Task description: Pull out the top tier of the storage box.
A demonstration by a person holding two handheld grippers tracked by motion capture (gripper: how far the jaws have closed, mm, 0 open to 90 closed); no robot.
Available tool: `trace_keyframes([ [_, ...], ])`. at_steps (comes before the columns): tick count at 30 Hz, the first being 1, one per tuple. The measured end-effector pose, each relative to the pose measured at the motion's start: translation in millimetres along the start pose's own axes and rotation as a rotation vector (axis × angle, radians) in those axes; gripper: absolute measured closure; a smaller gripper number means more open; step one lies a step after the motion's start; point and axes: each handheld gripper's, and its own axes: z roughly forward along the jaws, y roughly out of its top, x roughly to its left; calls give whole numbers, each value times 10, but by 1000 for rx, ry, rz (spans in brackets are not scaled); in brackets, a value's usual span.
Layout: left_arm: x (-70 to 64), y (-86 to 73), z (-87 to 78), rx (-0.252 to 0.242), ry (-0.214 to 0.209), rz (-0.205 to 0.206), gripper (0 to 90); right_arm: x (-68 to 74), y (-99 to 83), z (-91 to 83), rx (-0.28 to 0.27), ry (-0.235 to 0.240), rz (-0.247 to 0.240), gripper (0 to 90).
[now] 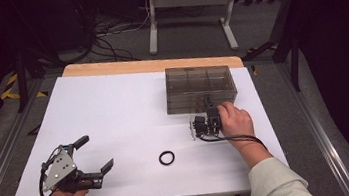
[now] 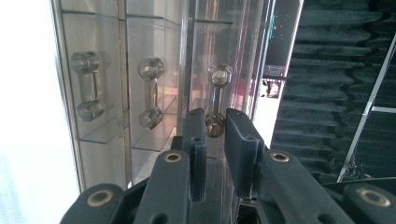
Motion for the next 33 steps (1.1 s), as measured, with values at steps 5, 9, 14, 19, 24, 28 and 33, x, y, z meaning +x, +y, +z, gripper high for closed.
trace_keyframes([
  [5,2,0,1,0,-1,0,7,-11,4,4,-9,-2,-5,798],
  [9,0,-1,2,1,-2,0,7,-4,-4,-5,-3,7,21,799],
  [14,-3,-2,3,0,0,-2,7,-12,-4,-16,2,15,24,800],
  [19,5,-1,2,2,-1,6,7,-51,-2,-71,-2,31,27,800],
  [24,-4,-1,8,0,-1,8,7,-92,-20,-151,-2,56,44,799],
  [28,-1,-1,3,1,0,7,7,-97,-25,-195,-15,56,43,799],
  [33,-3,-1,7,1,-1,9,7,-96,-37,-274,-16,68,58,799],
])
